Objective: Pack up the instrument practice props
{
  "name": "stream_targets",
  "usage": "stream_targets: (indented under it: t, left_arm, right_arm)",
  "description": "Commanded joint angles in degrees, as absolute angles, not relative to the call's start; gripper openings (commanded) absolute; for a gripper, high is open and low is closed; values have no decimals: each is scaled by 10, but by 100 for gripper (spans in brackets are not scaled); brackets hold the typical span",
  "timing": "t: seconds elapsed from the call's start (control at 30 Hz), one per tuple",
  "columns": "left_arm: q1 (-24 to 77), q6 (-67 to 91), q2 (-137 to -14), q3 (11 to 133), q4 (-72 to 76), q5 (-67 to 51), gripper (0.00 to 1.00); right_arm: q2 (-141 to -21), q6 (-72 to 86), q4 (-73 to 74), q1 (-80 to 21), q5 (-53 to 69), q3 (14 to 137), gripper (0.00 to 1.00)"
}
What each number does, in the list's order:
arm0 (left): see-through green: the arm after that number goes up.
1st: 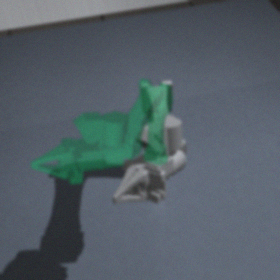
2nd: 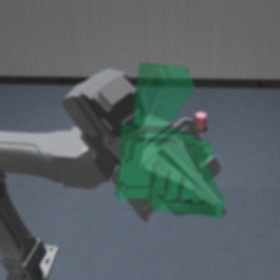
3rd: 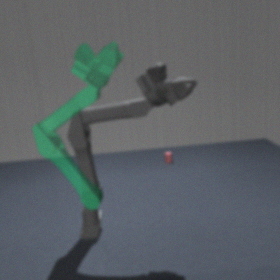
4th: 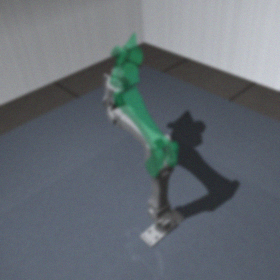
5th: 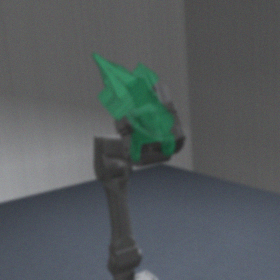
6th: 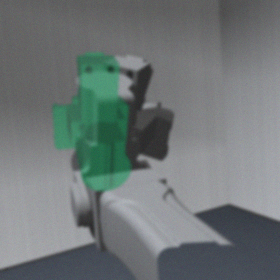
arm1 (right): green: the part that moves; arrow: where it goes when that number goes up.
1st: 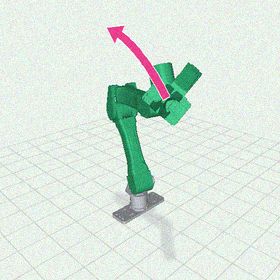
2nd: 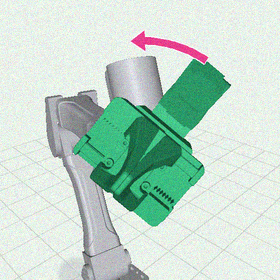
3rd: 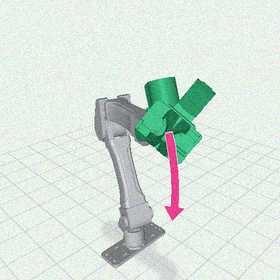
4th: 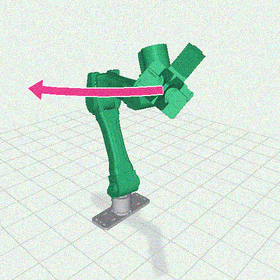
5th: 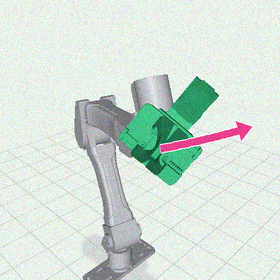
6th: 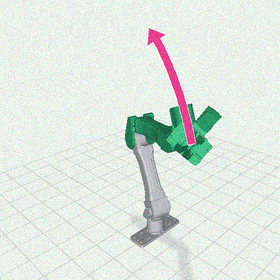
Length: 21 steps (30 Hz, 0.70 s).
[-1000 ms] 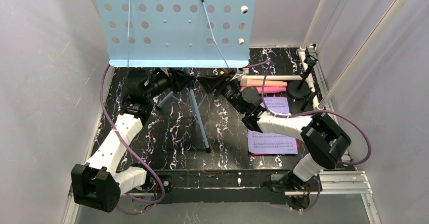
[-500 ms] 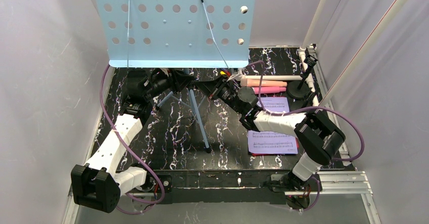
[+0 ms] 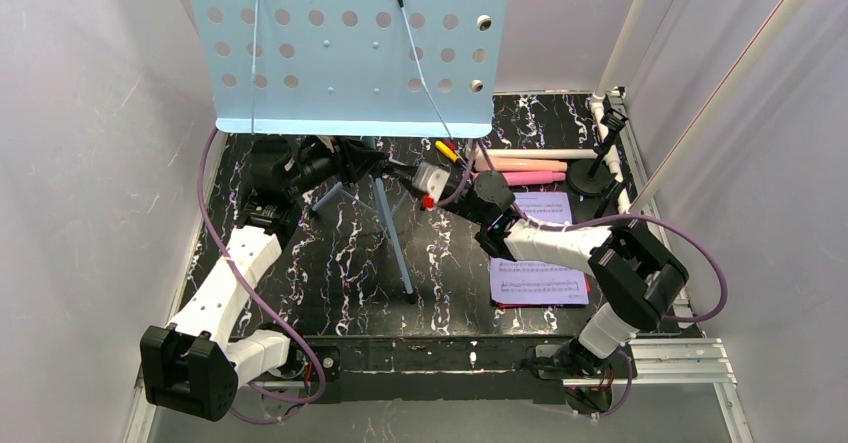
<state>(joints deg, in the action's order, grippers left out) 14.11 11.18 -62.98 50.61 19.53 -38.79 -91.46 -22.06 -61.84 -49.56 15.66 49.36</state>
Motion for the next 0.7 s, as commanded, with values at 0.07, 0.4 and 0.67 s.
stream_targets:
  t: [0.07,0.4,0.67]
  left_arm:
    - [151,155,-609,501,199,-432,0]
    - [151,167,-603,477,236,-426,0]
    - [170,159,-601,466,243,-417,0]
  right_arm:
    - [-895,-565,-555,-498,164,496,28]
    - [-814,-287,-634,-568,41,393,63]
    - [-828,-128,-648,-663,-169,362,65]
